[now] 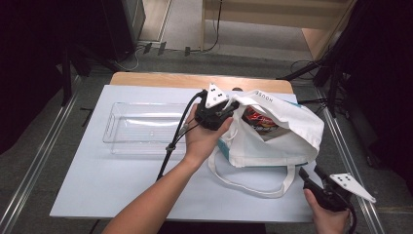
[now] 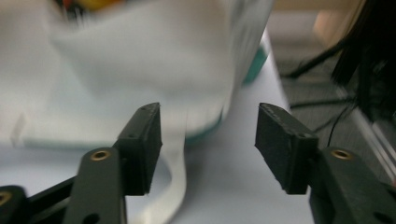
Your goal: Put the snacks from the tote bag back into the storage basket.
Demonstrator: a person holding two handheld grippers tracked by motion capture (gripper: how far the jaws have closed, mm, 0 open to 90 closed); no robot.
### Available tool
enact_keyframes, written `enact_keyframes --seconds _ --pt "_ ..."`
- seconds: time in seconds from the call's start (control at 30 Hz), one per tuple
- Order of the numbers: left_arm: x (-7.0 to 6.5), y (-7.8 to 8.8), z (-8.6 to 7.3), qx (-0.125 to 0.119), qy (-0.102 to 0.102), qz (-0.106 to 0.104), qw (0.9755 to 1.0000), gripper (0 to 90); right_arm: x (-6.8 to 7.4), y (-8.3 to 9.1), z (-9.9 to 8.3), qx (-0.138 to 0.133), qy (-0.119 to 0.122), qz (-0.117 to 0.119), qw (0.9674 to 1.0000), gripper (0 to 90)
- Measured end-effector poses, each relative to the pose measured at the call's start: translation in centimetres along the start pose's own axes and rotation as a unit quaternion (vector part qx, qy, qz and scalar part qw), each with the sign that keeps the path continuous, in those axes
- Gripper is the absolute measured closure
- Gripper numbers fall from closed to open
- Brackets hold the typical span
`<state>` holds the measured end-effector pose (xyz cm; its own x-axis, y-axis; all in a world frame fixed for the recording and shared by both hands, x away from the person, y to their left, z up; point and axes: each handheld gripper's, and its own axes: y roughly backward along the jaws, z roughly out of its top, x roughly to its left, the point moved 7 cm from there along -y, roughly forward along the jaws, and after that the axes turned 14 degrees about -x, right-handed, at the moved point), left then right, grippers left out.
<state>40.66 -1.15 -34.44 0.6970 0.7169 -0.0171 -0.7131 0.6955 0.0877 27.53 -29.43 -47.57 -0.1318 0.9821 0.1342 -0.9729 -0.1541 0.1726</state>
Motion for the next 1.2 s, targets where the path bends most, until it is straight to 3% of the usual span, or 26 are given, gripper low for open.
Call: enact_keyframes --seconds 0.13,0.2,0.27,0.43,0.6,0.77,0.9,1.0,1.2 --pt "0.0 0.0 0.0 0.001 0.002 -0.002 1.0000 85.3 -0.1 0.0 3.4 -0.068 -0.003 -0.018 0.9975 34.1" --pt "-0.1 0.1 0.0 0.000 0.004 -0.004 1.0000 85.3 0.2 -0.5 4.7 -0.079 -0.005 -0.009 0.9968 31.9" --pt "-0.1 0.1 0.1 0.000 0.005 -0.005 1.0000 85.2 0.7 -1.4 5.9 -0.078 0.003 0.001 0.9969 29.6" --pt "-0.2 0.2 0.0 0.001 0.004 -0.009 1.0000 85.2 2.2 -4.1 9.4 -0.086 0.054 0.010 0.9948 26.3" --pt "-0.1 0.2 0.3 -0.006 0.018 -0.010 0.9998 85.2 2.9 -7.0 10.0 -0.057 0.068 0.012 0.9960 20.0" --pt "-0.2 0.3 0.3 -0.008 0.018 -0.015 0.9997 85.2 3.4 -8.6 9.7 -0.042 0.101 -0.004 0.9940 21.7" --pt "0.0 0.3 0.5 -0.012 0.024 -0.018 0.9995 85.2 2.9 -9.5 9.1 -0.015 0.114 -0.032 0.9929 38.6" --pt "0.1 0.4 0.6 -0.013 0.022 -0.016 0.9995 85.2 3.0 -9.1 9.1 -0.031 0.117 -0.012 0.9926 60.0" --pt "0.4 0.5 0.4 -0.007 0.016 -0.013 0.9998 84.3 2.4 -8.0 10.0 -0.067 0.086 0.014 0.9940 88.8"
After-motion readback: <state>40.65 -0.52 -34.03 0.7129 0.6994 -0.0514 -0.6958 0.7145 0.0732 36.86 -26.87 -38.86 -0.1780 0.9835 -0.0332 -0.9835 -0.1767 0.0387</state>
